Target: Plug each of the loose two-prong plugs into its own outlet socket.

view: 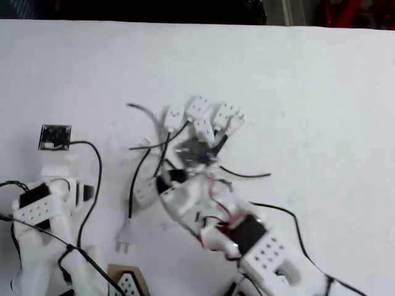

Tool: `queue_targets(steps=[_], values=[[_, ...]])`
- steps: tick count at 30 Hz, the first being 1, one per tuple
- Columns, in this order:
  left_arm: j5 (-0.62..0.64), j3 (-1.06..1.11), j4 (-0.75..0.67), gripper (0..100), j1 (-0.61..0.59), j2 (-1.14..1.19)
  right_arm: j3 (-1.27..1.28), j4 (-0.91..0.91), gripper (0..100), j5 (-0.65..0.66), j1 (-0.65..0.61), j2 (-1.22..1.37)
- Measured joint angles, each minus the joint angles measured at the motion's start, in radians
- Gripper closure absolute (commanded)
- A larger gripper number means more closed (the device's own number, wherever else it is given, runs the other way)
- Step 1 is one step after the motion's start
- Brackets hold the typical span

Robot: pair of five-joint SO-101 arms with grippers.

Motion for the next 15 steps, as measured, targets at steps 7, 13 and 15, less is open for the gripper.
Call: queue_targets(steps=[7,13,15], values=[[0.000,0.000,0.000,72,0.000,0.000,-0.018,-0.256,98.1,0.000,-0.061,0.282],[0.000,0.000,0.000,72,0.000,0.000,-0.023,-0.416,98.1,0.000,-0.066,0.489],[0.000,0.000,0.000,72,0.000,0.000,-0.025,-0.454,98.1,0.000,-0.068,0.535]])
